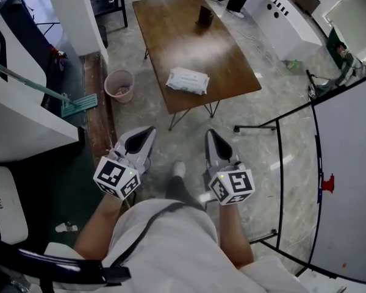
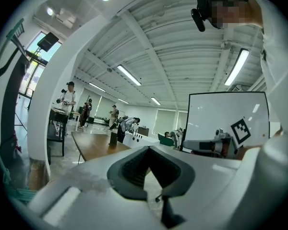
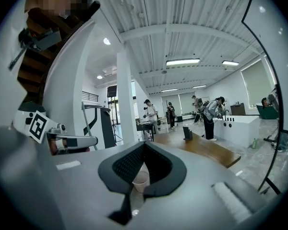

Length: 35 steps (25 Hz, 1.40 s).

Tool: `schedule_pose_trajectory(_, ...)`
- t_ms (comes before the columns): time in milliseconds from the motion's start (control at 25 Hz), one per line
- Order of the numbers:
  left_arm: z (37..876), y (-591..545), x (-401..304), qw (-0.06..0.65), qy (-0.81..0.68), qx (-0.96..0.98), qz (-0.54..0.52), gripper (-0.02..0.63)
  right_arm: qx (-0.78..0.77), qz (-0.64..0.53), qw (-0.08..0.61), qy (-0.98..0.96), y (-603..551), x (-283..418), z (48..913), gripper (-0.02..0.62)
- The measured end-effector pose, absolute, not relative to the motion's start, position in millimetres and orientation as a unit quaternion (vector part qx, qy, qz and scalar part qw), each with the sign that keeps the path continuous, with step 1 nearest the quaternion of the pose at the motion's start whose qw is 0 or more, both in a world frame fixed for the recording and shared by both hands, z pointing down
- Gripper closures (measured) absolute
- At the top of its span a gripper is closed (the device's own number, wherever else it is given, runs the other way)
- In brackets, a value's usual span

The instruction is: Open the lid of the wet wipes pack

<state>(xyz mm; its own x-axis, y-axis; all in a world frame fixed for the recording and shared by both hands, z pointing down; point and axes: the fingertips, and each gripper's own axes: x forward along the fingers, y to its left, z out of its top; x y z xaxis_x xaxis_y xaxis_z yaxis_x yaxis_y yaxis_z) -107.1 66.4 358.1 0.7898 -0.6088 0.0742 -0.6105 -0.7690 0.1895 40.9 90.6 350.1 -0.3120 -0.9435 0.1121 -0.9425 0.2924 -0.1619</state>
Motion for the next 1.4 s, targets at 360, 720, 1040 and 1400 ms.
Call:
schedule_pose_trajectory(360,359,-5,-58,0.105,-0.358,0.928,0.017,0.6,-0.546,-0.099,-0.007,0.832,0,89,351,0.586)
schedule_pose_trajectory(720,362,-61,-10,0.107,-0.381,0.918,0.022,0.6,-0.509,-0.11,-0.009,0.853,-62,127,359,0.588)
schedule_pose_trajectory(1040,371,-80,19,0.115,-0.388,0.914,0.034,0.6,-0.488,-0.117,-0.007,0.865,-89,150,366,0.588)
schedule_pose_trajectory(1400,380,-96,13,0.125,-0.39,0.911,0.051,0.6,-0.478,-0.139,-0.006,0.867,-102,141,387,0.588)
